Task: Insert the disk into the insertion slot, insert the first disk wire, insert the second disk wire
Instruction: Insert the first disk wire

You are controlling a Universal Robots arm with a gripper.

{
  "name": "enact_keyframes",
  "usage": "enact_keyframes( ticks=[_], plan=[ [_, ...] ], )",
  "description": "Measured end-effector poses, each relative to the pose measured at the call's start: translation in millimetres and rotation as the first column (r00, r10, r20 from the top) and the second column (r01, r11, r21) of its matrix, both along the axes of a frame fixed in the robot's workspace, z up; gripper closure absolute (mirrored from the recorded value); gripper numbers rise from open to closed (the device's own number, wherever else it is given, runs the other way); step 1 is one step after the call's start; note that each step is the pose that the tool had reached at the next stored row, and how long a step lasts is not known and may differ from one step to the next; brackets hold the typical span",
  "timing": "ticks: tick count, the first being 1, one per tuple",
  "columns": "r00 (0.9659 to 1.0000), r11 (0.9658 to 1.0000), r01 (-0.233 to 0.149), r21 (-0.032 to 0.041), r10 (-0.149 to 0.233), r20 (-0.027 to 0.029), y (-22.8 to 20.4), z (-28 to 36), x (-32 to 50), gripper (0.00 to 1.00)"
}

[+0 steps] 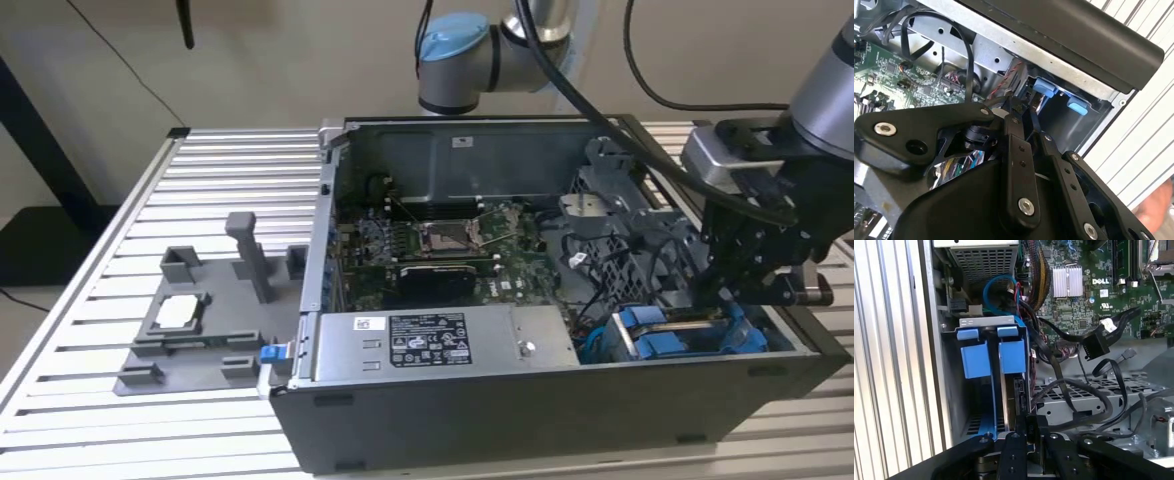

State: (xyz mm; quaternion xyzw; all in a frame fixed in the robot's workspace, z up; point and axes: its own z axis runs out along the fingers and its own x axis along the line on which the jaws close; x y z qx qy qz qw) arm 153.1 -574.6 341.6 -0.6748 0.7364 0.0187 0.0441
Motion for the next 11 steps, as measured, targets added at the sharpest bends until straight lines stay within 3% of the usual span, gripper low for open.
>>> enact_keyframes(
  ticks=[4, 11],
  plan=[
    [1.0, 1.0, 0.0, -0.0002, 0.0, -0.0036, -0.2, -1.2, 0.3, 0.8],
    [1.0, 1.0, 0.0, 0.0033, 0.0, -0.0039, -0.2, -3.9, 0.6, 0.8]
  ],
)
